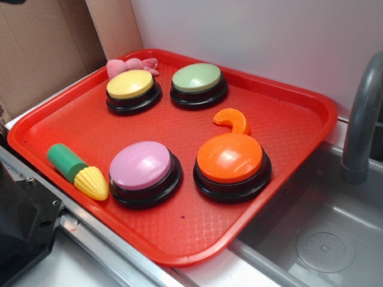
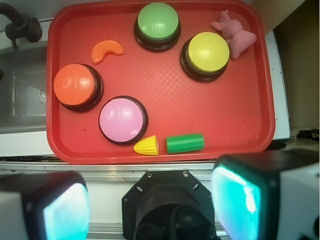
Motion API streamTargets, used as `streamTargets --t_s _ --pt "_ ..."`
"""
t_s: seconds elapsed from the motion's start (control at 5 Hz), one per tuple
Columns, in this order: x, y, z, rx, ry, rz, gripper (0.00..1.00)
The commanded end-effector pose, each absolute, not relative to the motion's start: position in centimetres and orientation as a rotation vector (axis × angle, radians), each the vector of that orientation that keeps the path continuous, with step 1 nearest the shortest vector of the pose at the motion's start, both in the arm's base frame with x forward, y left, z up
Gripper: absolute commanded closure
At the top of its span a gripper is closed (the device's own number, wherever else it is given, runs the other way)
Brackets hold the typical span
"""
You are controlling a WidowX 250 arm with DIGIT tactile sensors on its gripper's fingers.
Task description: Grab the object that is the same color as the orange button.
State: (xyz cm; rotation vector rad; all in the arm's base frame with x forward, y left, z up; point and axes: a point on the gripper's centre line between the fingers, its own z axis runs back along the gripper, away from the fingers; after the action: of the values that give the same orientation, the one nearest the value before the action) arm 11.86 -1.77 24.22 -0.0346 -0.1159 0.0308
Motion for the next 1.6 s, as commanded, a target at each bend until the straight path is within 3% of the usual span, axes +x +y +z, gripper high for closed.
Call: streamTargets --t_s 0.0,0.2,0.4,1.0,1.2,1.4 --pt "11.9 -1.8 24.2 -0.035 -0.116 0.031 0.00" --pt "13.1 -3.1 23.8 -0.106 -0.124 0.134 0.00" --pt "15.2 -4.4 23.2 -0.084 -0.175 0.279 0.00" --pt "23.7 -6.0 17.9 -0.153 -0.276 0.860 0.00" --pt "25.9 -6.7 15.5 -0.172 -0.259 0.906 0.00" --pt "27.7 -7.4 12.4 -0.208 -0.196 0.914 0.00"
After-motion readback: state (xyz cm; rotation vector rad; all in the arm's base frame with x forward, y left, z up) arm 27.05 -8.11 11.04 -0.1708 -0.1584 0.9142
